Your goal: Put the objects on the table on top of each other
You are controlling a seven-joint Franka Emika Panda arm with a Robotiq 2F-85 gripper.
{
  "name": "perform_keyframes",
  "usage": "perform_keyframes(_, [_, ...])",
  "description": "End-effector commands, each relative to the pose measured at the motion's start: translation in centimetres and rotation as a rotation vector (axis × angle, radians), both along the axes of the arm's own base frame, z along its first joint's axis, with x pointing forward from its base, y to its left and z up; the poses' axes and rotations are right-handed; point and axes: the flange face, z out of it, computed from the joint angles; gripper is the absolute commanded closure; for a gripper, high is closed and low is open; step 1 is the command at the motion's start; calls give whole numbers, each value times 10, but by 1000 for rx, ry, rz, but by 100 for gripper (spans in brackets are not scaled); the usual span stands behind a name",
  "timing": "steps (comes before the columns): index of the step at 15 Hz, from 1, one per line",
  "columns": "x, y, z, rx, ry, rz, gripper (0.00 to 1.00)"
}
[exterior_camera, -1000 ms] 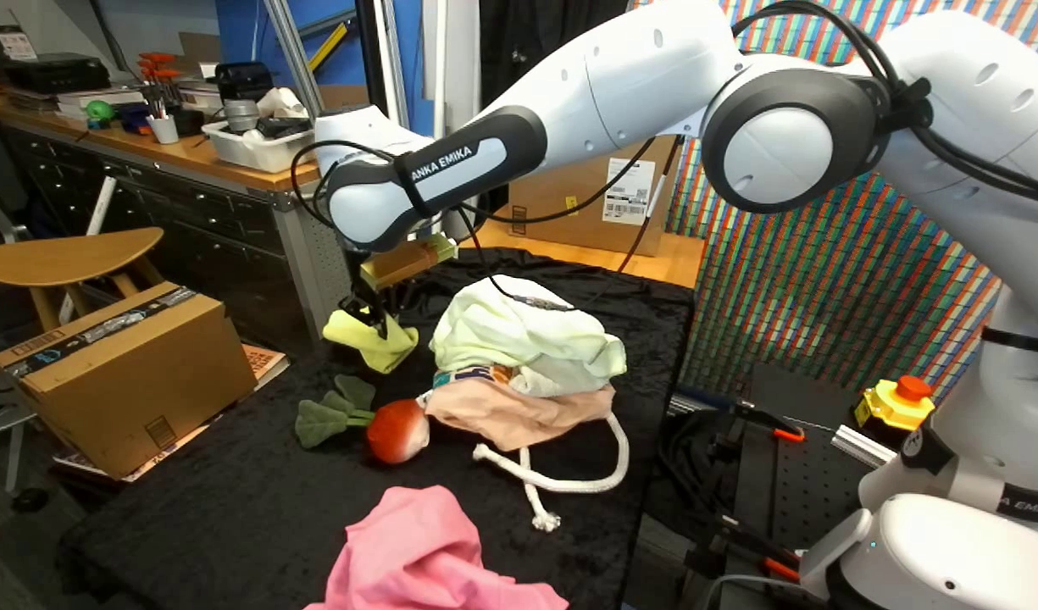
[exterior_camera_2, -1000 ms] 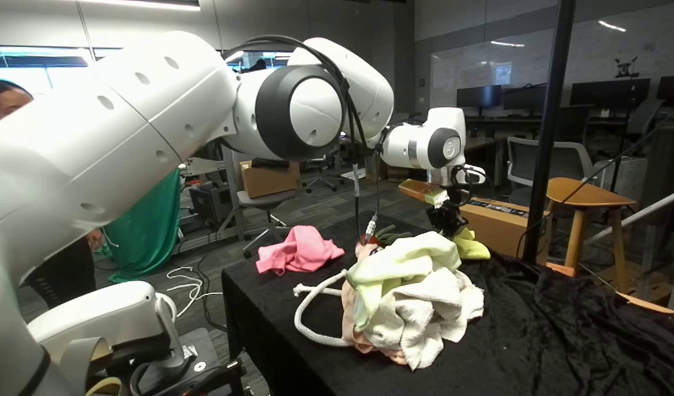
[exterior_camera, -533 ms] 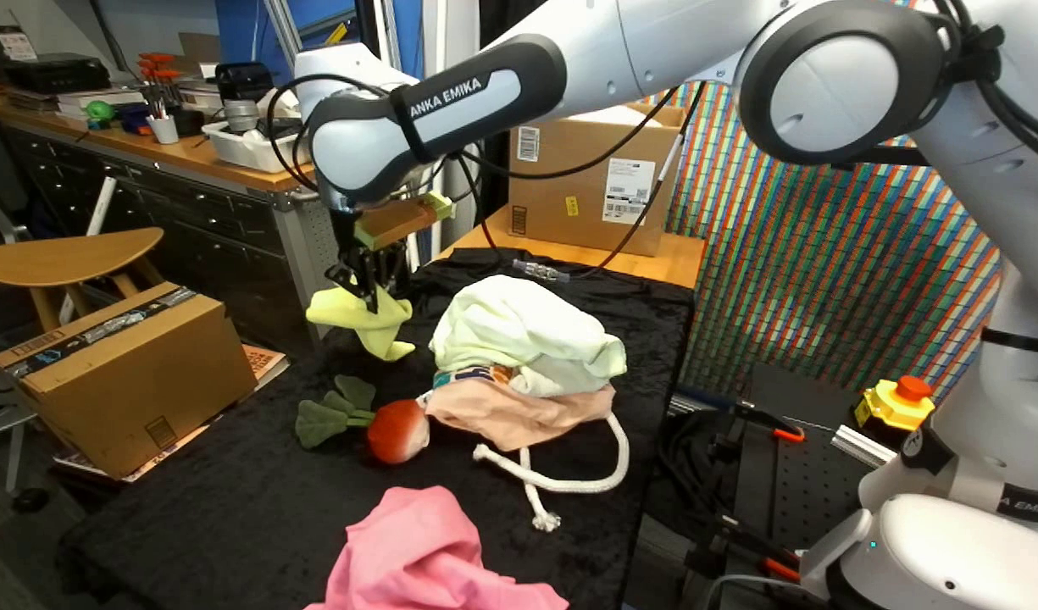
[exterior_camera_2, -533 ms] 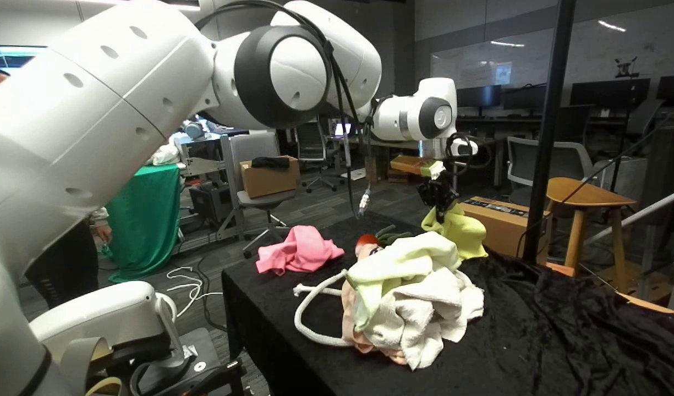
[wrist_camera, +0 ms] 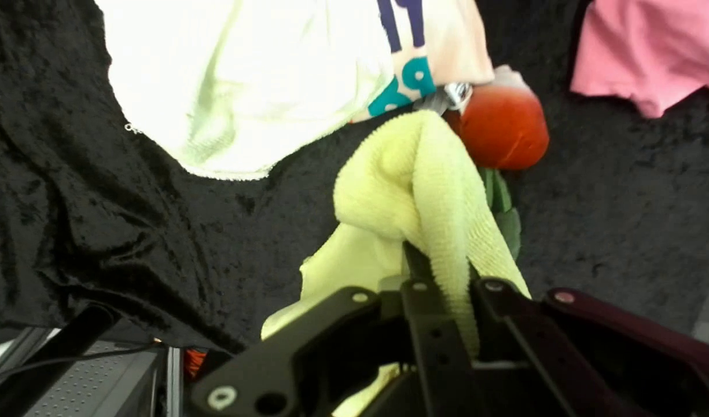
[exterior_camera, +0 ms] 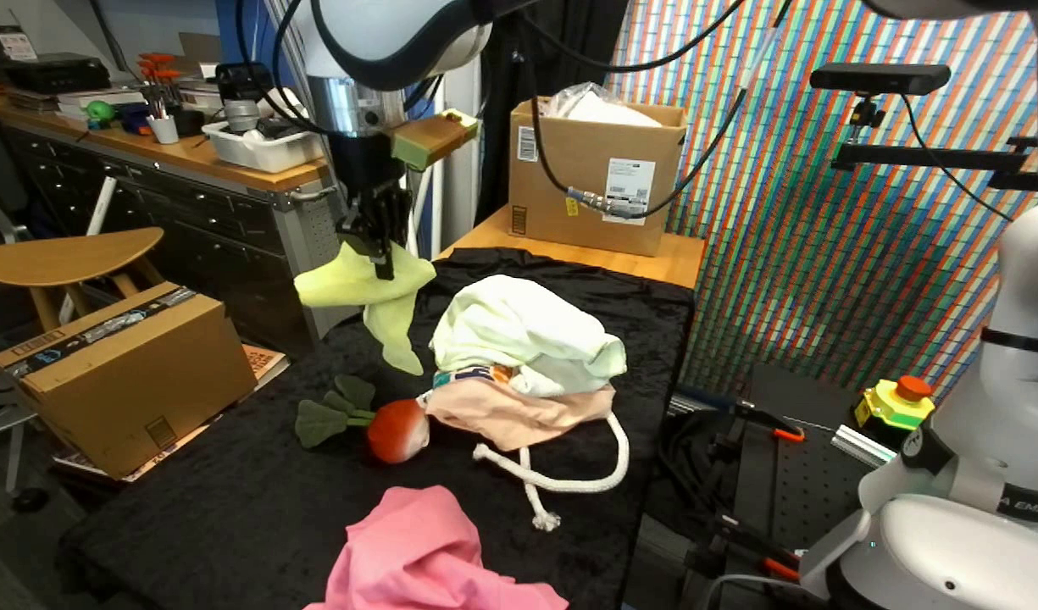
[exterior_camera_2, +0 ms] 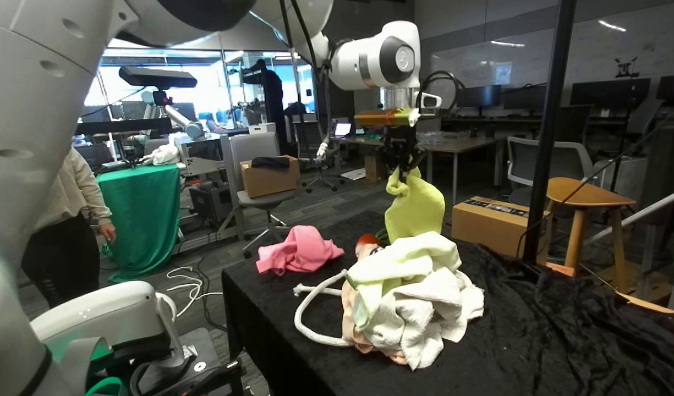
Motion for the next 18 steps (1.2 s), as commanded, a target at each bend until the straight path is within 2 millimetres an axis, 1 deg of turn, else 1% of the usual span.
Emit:
perform_keyframes(1, [-53, 1, 34, -26, 6, 130, 97])
perform_keyframes(2, [-64, 2, 42, -27, 13, 160, 97])
perform_keyframes(5, [-86, 10, 42, -49, 41, 239, 97])
perform_keyframes(9, [-96, 26, 22, -96, 44, 278, 97])
perform_keyframes(14, [-91, 43, -9, -112, 23, 241, 97])
perform_keyframes(18, [-81, 49, -28, -129, 17, 178, 96])
